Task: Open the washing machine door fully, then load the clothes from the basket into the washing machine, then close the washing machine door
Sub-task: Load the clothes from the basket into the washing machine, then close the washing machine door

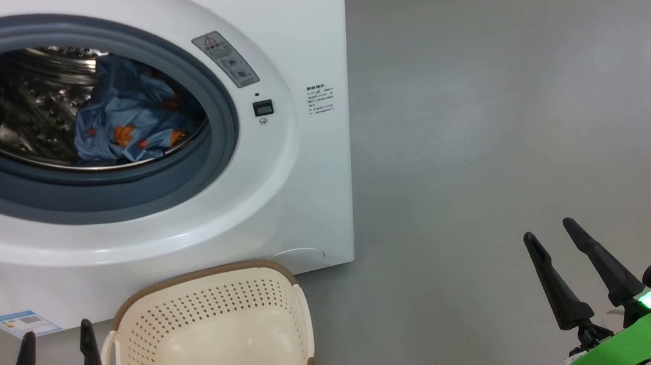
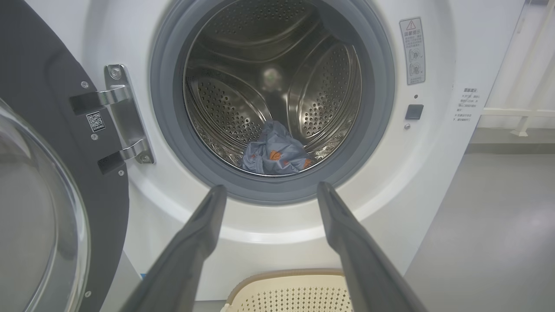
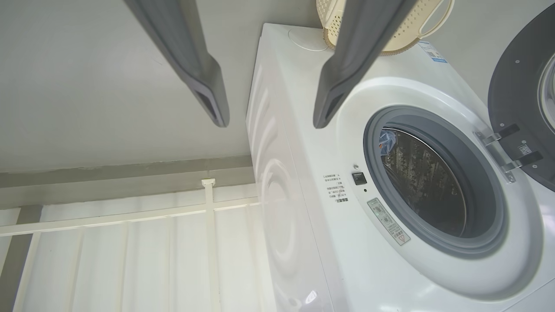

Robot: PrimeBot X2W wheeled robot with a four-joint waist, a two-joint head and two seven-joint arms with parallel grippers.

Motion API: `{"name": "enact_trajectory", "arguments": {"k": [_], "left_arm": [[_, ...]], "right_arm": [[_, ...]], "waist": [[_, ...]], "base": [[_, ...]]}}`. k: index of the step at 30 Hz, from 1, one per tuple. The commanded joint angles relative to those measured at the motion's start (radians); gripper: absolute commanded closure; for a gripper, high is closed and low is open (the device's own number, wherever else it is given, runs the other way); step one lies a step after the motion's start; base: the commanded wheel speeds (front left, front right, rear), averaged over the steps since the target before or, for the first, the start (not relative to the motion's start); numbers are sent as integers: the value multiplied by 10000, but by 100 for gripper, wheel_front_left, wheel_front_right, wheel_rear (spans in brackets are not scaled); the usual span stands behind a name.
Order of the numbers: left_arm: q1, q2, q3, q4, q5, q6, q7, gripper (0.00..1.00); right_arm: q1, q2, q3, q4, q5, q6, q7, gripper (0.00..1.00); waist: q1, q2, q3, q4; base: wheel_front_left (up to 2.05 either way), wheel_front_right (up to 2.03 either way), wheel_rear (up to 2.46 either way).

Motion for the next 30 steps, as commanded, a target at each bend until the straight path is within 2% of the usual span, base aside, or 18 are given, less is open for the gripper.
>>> {"name": "enact_trajectory", "arguments": {"k": [1, 18, 30], "left_arm": [[-79, 149, 359, -332, 59, 6, -55, 0], [-20, 115, 376, -463, 148, 6, -55, 0], [73, 65, 402, -493, 178, 6, -55, 0]], "right_arm": [[-67, -215, 102, -254, 74, 73, -78, 0], [-20, -234, 87, -292, 68, 73, -78, 0], [-11, -269, 121, -274, 83, 73, -78, 0]], "waist": [[0, 0, 1, 1], [0, 0, -31, 42], [0, 0, -88, 32]], "base": [[0, 0, 0], [-5, 5, 0], [-103, 103, 0]]}}
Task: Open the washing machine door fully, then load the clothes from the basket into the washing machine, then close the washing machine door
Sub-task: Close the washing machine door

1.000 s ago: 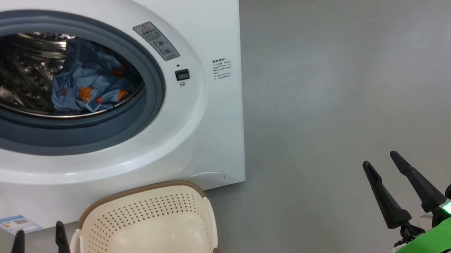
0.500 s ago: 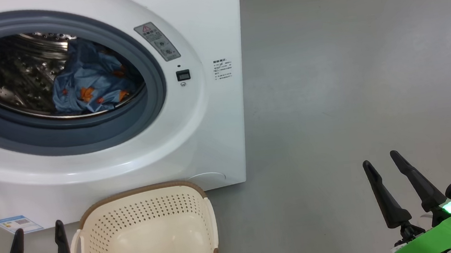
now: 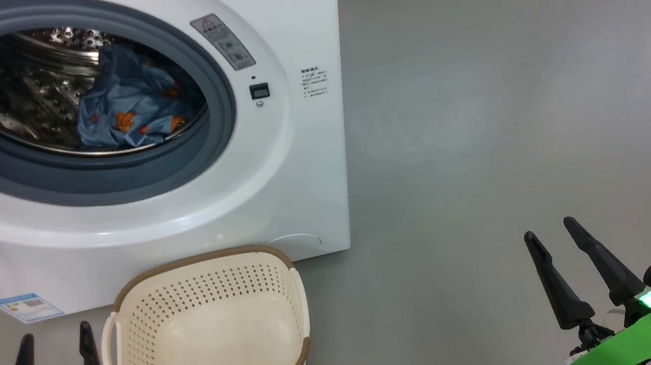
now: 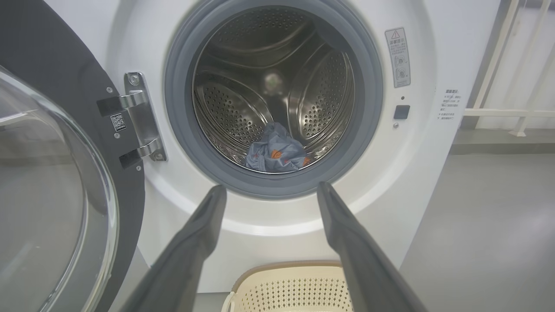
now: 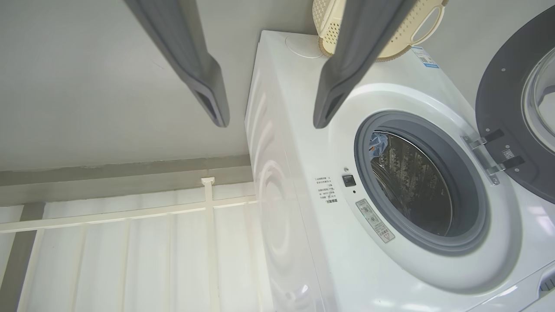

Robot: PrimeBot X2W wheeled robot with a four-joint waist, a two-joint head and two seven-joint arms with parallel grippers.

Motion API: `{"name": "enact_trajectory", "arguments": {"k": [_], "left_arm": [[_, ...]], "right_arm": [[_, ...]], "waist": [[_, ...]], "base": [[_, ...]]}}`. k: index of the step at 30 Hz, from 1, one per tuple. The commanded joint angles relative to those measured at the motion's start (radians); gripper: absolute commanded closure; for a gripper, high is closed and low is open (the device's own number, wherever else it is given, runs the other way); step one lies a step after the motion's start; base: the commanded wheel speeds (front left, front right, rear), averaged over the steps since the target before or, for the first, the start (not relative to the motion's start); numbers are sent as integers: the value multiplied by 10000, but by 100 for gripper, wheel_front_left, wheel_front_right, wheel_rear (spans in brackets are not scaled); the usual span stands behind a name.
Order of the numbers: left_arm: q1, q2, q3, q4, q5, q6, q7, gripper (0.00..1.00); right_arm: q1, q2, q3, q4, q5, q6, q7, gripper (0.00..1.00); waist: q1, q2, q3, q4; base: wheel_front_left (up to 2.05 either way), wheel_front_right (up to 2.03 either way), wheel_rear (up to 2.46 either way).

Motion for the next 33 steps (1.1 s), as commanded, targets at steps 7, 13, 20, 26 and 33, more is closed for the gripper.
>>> {"name": "enact_trajectory", "arguments": {"k": [7, 13, 20, 26, 33], "left_arm": [[133, 150, 189, -424, -5, 6, -55, 0], [130, 148, 144, -427, -49, 6, -55, 0], [120, 114, 155, -412, -154, 6, -55, 0], [58, 55, 250, -405, -220, 6, -55, 0], [38, -62, 377, -496, -264, 6, -55, 0]], "right_arm": [[49, -266, 125, -231, 93, 73, -78, 0], [50, -259, 112, -230, 88, 73, -78, 0], [10, -227, 176, -225, 56, 73, -78, 0], [-136, -225, 381, -247, 66, 73, -78, 0], [-544, -230, 892, -165, 79, 73, -78, 0]], "waist": [[0, 0, -65, 4], [0, 0, -66, 59], [0, 0, -47, 239], [0, 0, 34, 626], [0, 0, 148, 1307]], "base": [[-71, 71, 0], [-3, 3, 0], [0, 0, 0], [0, 0, 0], [0, 0, 0]]}}
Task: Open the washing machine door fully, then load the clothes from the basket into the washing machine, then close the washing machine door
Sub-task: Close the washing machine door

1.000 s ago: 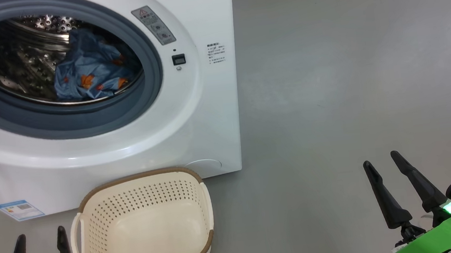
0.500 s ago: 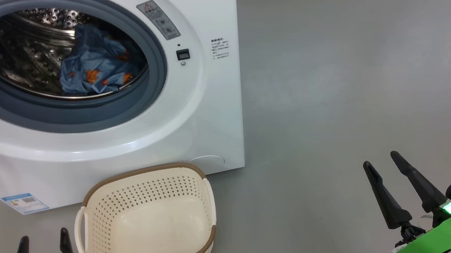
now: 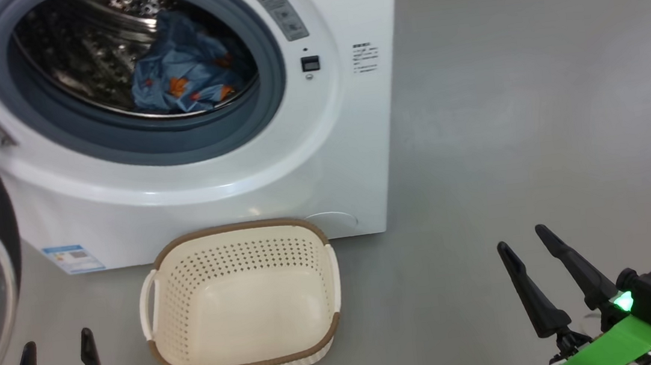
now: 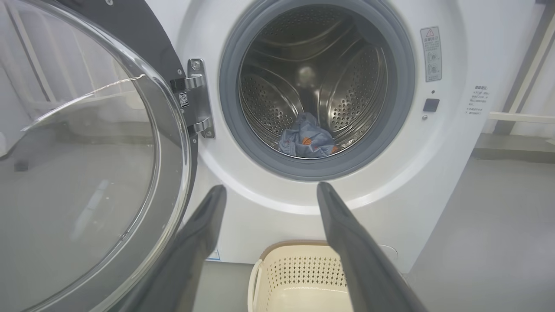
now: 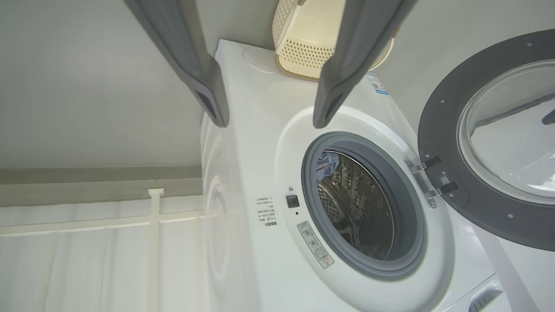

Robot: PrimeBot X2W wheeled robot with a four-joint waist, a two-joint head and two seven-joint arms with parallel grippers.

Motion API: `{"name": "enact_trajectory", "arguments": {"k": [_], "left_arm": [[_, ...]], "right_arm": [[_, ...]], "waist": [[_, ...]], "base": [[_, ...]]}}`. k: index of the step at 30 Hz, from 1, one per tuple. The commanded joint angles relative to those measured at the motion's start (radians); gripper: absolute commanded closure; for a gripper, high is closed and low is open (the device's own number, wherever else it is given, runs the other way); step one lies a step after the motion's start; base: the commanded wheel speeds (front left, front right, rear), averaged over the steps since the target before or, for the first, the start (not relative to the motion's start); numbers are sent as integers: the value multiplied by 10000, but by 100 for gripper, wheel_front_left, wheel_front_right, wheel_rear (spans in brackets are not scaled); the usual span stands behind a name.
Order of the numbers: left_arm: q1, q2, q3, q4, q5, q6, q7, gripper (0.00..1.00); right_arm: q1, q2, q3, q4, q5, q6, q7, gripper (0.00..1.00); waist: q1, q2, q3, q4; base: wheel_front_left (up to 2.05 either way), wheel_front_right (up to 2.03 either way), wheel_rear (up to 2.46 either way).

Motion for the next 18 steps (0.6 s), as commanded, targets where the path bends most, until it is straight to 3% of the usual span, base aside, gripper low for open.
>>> {"name": "enact_trajectory", "arguments": {"k": [1, 18], "left_arm": [[-257, 59, 373, -350, -98, 6, -55, 0], [-215, -84, 480, -379, -395, 76, -55, 0]], "right_arm": [[-491, -219, 277, -182, 80, 73, -78, 0], [-987, -542, 758, 15, 167, 73, -78, 0]], "waist": [[0, -1, 73, 439], [0, -1, 121, 2711]], "base": [[0, 0, 0], [0, 0, 0]]}}
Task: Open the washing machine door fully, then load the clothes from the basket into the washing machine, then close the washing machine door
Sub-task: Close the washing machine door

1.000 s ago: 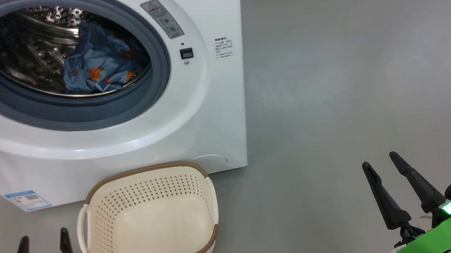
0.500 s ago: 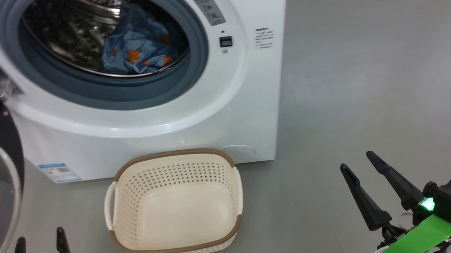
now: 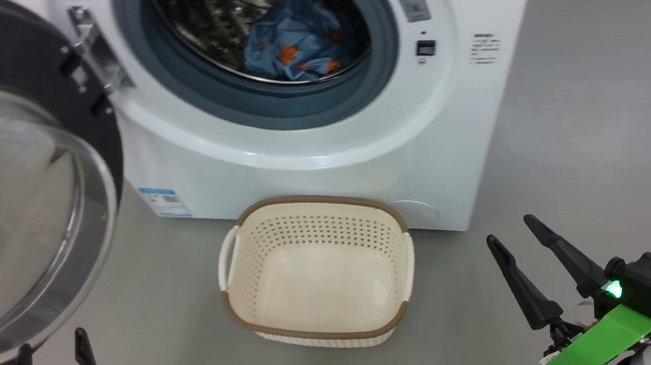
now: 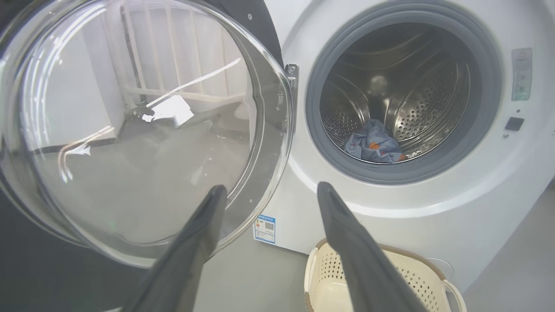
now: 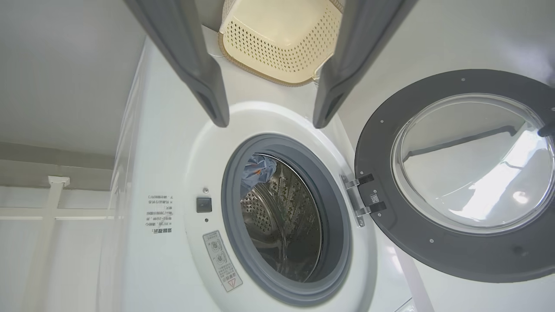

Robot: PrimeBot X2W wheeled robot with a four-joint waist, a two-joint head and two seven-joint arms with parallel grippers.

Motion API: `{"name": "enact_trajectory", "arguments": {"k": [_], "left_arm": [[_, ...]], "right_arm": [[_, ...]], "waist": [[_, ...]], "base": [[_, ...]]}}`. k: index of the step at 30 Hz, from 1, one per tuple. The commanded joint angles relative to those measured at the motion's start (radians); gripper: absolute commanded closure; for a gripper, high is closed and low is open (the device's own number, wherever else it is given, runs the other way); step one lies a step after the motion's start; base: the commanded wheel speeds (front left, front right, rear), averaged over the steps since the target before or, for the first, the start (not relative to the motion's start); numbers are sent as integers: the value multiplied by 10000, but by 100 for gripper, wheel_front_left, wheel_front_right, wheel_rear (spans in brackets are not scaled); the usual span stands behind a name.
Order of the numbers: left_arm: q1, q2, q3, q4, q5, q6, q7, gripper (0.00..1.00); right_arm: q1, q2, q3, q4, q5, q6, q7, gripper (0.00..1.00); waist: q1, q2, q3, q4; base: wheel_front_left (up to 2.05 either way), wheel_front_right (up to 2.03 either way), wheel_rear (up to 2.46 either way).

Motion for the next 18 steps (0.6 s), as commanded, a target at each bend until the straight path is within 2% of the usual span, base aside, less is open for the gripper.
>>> {"name": "enact_trajectory", "arguments": {"k": [1, 8, 18], "left_arm": [[-205, 105, 290, -280, -116, 92, -55, 0], [-84, 102, 91, -293, -464, 384, -55, 0], [127, 102, -173, -441, -665, 656, -55, 0]], "right_arm": [[-276, -221, 153, -188, 158, 73, -78, 0], [-416, -341, 336, -126, 221, 73, -78, 0], [-394, -368, 428, -77, 288, 73, -78, 0]], "waist": [[0, 0, 20, 690], [0, 0, 30, 1764], [0, 0, -77, 2862]], "base": [[0, 0, 0], [0, 0, 0], [0, 0, 0]]}}
